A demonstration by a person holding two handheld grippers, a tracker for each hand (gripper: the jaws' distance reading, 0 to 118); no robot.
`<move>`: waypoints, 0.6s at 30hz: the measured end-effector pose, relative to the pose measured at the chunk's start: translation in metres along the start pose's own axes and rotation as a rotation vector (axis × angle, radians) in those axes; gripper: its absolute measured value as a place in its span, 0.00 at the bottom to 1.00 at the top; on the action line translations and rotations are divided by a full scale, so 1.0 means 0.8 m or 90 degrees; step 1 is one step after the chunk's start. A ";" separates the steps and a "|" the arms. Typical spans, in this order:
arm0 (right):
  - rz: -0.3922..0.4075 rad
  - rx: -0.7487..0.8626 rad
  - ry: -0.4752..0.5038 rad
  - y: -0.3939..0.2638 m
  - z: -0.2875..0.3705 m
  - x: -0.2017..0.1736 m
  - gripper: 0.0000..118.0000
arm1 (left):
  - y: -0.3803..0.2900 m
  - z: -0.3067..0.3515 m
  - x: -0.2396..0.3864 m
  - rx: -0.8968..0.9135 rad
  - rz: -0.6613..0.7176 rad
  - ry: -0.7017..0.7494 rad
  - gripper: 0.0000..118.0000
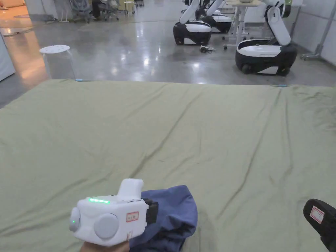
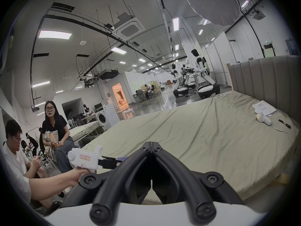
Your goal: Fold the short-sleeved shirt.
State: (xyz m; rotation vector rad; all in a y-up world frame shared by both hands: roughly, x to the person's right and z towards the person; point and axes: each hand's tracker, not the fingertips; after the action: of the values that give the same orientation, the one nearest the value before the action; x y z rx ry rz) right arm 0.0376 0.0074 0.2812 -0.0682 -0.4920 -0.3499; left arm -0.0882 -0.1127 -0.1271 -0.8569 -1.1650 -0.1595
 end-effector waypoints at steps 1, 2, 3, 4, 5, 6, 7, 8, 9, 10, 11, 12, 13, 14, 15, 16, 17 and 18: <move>0.002 -0.001 -0.005 0.001 0.002 0.001 0.00 | -0.002 -0.011 0.011 -0.006 -0.001 -0.009 0.00; 0.002 -0.002 -0.008 0.001 0.004 0.004 0.00 | -0.004 -0.020 0.022 -0.012 -0.003 -0.035 0.00; 0.002 -0.004 -0.012 0.001 0.005 0.006 0.00 | -0.005 -0.030 0.039 -0.023 -0.025 -0.047 0.00; 0.003 -0.008 -0.020 0.001 0.006 0.009 0.00 | -0.010 -0.034 0.051 -0.026 -0.052 -0.036 0.00; 0.003 -0.010 -0.026 0.000 0.007 0.010 0.00 | -0.012 -0.038 0.064 -0.017 -0.078 -0.025 0.00; 0.001 -0.010 -0.029 0.000 0.009 0.013 0.00 | -0.014 -0.044 0.078 -0.016 -0.092 -0.022 0.00; -0.002 -0.011 -0.032 -0.001 0.010 0.014 0.00 | -0.017 -0.050 0.088 -0.018 -0.090 -0.023 0.00; -0.005 -0.012 -0.033 -0.001 0.011 0.015 0.00 | -0.022 -0.059 0.095 -0.023 -0.090 -0.023 0.00; -0.006 -0.012 -0.035 -0.002 0.012 0.016 0.00 | -0.026 -0.067 0.101 -0.030 -0.105 -0.018 0.00; -0.006 -0.013 -0.037 -0.002 0.012 0.015 0.00 | -0.032 -0.078 0.103 -0.047 -0.110 -0.026 0.00; -0.006 -0.014 -0.037 -0.002 0.013 0.015 0.00 | -0.038 -0.087 0.103 -0.068 -0.113 -0.019 0.00; -0.005 -0.014 -0.036 -0.002 0.013 0.015 0.00 | -0.044 -0.095 0.101 -0.089 -0.109 -0.019 0.00; -0.003 -0.015 -0.034 -0.002 0.012 0.014 0.00 | -0.047 -0.093 0.098 -0.097 -0.095 -0.035 0.00; 0.000 -0.016 -0.032 -0.001 0.011 0.010 0.00 | -0.048 -0.087 0.095 -0.090 -0.086 -0.045 0.00; 0.004 -0.015 -0.031 -0.001 0.010 0.008 0.00 | -0.045 -0.070 0.092 -0.066 -0.071 -0.065 0.00; 0.006 -0.014 -0.028 -0.001 0.009 0.007 0.00 | -0.038 -0.045 0.088 -0.033 -0.061 -0.093 0.00; 0.007 -0.015 -0.024 -0.001 0.006 0.007 0.00 | -0.031 -0.021 0.083 0.000 -0.058 -0.111 0.00; 0.007 -0.018 -0.021 -0.001 0.002 0.006 0.00 | -0.025 0.019 0.075 0.051 -0.056 -0.132 0.00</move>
State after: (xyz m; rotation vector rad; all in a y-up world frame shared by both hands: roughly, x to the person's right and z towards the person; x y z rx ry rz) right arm 0.0407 0.0050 0.2846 -0.1047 -0.5192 -0.3450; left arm -0.0841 -0.0979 -0.0638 -0.7639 -1.3958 -0.0964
